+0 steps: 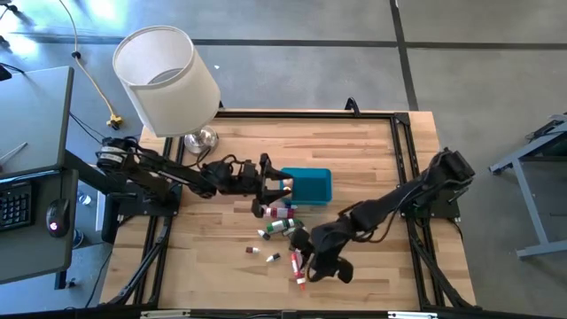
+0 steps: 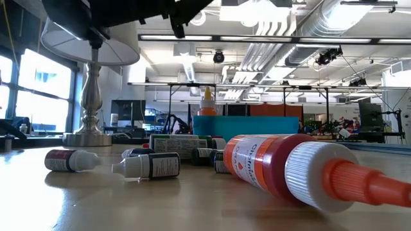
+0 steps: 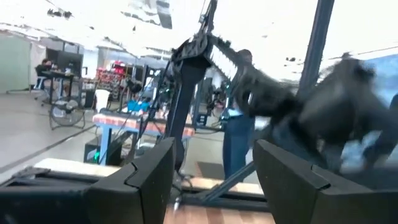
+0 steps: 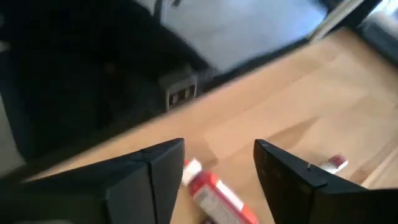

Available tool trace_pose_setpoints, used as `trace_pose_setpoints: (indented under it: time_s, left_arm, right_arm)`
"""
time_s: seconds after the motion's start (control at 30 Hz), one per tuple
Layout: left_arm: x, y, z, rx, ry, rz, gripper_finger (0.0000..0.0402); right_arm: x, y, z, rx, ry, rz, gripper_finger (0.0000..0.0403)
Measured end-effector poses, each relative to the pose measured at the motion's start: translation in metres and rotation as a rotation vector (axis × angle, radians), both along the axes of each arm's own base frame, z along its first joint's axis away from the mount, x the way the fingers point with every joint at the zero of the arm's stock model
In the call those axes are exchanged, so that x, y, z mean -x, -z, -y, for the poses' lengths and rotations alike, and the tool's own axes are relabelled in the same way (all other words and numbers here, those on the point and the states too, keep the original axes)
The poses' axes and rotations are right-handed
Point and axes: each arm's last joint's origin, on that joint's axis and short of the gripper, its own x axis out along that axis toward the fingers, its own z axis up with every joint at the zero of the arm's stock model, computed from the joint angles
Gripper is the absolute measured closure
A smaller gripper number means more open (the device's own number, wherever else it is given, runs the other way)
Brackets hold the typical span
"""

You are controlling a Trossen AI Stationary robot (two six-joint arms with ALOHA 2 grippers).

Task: Pick & Place food coloring
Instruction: Put the large orange food coloring bottle into the bin

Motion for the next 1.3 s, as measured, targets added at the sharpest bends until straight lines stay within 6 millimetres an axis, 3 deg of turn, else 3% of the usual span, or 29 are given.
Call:
trace_pose_setpoints:
  time_s: [0.2,0.37,0.57,0.83,1.1,1.3]
  left_arm:
    - [0.006,-0.007,0.0,-0.003,0.009,-0.027,0.0188]
    - [0.007,-0.009,0.0,-0.003,0.009,-0.024,0.0188]
    - [0.006,-0.008,0.0,-0.002,0.006,-0.031,0.0188]
    - [0.007,-0.009,0.0,0.0,0.006,-0.015,0.0188]
    - [0.007,-0.01,-0.001,0.005,0.006,-0.005,0.0188]
    - [0.007,-0.011,-0.001,0.005,0.007,0.001,0.0188]
  right_arm:
    - [-0.013,0.046,-0.005,0.154,-0.128,-0.011,0.0195]
    - [-0.014,0.069,-0.006,0.271,-0.247,-0.004,0.0194]
    - [-0.018,0.071,-0.005,0.381,-0.259,0.063,0.0194]
    - [-0.02,0.067,-0.008,0.312,-0.322,0.08,0.0194]
    - [-0.031,0.081,-0.004,0.336,-0.347,0.146,0.0194]
    - [-0.036,0.099,0.003,0.342,-0.336,0.089,0.0194]
